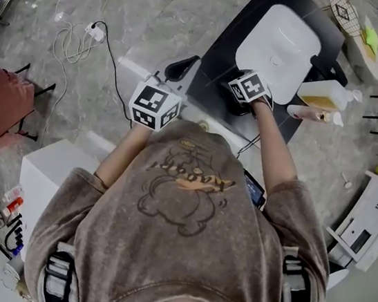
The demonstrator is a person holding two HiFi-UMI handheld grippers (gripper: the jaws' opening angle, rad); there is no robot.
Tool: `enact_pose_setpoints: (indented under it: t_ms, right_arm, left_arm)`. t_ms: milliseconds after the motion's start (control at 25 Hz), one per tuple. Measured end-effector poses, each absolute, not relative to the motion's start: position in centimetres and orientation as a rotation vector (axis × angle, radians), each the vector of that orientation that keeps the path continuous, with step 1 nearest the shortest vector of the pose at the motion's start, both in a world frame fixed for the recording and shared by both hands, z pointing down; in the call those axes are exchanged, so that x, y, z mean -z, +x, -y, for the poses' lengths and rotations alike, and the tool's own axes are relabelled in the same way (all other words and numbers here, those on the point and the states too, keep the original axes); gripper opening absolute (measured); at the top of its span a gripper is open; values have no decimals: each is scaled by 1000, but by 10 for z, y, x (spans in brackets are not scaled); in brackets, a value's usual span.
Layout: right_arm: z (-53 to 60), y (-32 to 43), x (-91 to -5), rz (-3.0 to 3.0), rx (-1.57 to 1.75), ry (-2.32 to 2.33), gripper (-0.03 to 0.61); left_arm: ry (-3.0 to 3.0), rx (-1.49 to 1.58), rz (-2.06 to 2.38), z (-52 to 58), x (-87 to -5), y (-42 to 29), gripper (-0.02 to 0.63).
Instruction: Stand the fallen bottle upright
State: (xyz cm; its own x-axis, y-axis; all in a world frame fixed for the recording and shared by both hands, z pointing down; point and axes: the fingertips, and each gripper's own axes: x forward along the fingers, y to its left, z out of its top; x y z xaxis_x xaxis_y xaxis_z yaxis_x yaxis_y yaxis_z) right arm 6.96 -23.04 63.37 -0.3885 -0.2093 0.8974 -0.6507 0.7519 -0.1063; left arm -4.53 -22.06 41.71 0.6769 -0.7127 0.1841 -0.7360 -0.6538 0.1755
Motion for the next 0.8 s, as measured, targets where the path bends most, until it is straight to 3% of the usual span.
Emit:
enact_pose_setpoints:
  t_ms: [320,800]
  right_arm:
    - [227,63,-640,1943,-653,621,181]
    - [231,74,-621,1989,-592,679,161]
  left_arm:
    - [2641,-146,1195,218,-418,-51,20]
    - [2637,-153,1200,215,-419,-51,18]
